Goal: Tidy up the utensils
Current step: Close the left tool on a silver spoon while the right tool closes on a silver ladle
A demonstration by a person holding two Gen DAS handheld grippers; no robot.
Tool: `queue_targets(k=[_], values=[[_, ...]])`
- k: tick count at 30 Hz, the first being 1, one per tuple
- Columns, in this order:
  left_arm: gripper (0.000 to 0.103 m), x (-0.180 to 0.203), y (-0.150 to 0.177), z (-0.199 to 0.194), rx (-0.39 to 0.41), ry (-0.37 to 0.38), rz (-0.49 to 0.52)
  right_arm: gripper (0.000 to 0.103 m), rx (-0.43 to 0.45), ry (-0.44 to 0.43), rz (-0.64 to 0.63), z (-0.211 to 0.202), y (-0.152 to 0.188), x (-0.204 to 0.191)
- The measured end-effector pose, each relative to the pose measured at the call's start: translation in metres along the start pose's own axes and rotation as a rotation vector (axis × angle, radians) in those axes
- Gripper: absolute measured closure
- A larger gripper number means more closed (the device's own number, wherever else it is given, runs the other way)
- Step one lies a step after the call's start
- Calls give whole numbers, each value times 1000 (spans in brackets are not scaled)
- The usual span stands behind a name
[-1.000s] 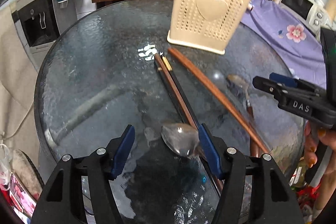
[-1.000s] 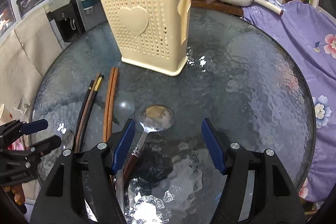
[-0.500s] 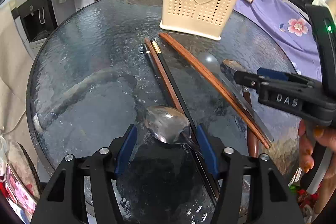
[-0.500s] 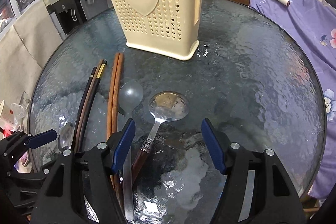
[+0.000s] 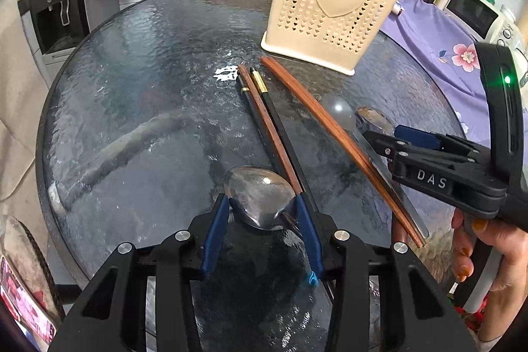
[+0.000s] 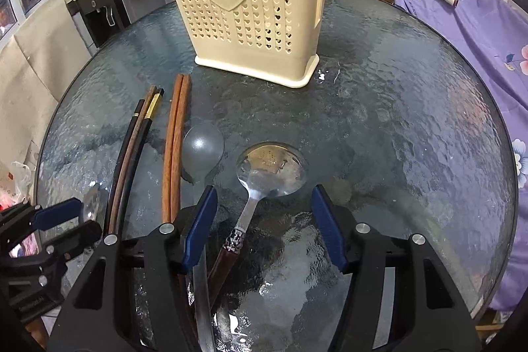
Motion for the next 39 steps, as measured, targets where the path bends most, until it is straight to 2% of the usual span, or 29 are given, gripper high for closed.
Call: queue_targets(k=[16,18,29,39], values=[[63,-13,-30,16,-45,50,18,51,-45,31,-27,9,-14,-2],[63,-13,-33,18,-52,55,22,55,-55,33,-33,11,-16,-2],[66,-5,-41,23,-57,73,37,55,-63,26,-32,12,-19,1],[71,2,-50,8,19,99,57,56,29,-18,-32,-11,-23,5]])
Point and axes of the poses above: each gripper's, at about its wrist camera, not at the fingertips, and z roughly the way its jaws point, x to its right, y to its underside, the point moved 9 cm from there along z, roughly the way its jaws point, and after that the axes turned 1 degree about z, right-handed, at the moved point
